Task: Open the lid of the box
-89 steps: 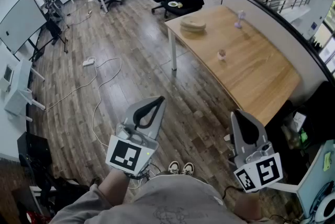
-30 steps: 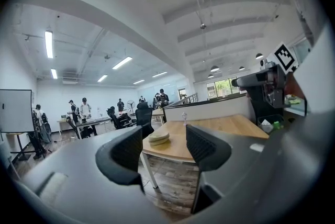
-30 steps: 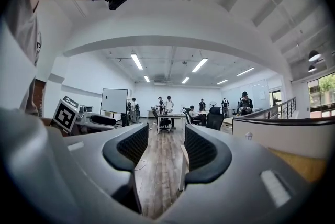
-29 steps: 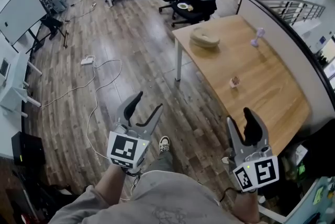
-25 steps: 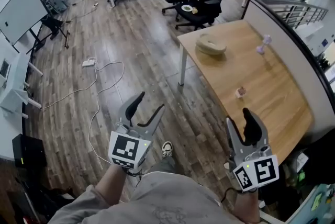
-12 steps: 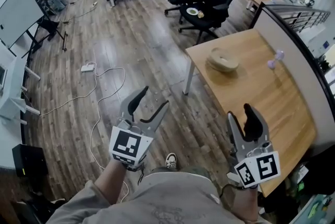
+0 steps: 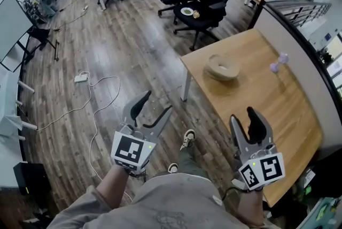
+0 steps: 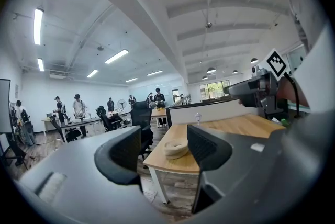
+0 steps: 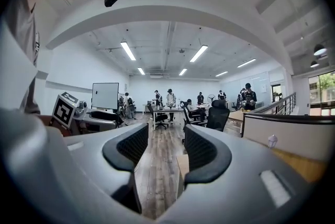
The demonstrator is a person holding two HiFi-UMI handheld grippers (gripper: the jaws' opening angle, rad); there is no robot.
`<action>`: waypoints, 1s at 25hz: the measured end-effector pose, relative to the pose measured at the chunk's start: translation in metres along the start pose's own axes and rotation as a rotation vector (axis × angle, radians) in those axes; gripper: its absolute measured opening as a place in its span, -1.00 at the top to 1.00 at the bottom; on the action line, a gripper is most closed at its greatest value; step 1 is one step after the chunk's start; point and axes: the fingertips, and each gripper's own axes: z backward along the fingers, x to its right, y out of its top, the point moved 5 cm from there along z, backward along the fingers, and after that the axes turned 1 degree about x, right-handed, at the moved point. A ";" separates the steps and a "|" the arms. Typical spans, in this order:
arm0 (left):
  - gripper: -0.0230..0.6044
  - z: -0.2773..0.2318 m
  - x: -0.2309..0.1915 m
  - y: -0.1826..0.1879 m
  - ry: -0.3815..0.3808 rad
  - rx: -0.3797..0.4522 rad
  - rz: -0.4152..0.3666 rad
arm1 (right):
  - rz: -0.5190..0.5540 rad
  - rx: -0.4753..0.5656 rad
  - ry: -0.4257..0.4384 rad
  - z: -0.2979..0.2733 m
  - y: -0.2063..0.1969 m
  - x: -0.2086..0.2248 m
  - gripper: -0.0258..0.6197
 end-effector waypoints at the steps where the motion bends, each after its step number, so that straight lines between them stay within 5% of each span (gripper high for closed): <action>1: 0.05 -0.013 -0.003 -0.001 -0.013 -0.001 -0.002 | -0.003 -0.003 -0.004 -0.009 -0.002 0.008 0.23; 18: 0.05 -0.273 -0.054 -0.003 -0.177 -0.090 -0.055 | -0.093 -0.113 -0.023 -0.190 -0.023 0.179 0.23; 25: 0.04 -0.339 -0.067 -0.009 -0.223 -0.139 -0.098 | -0.103 -0.133 -0.005 -0.247 -0.024 0.228 0.23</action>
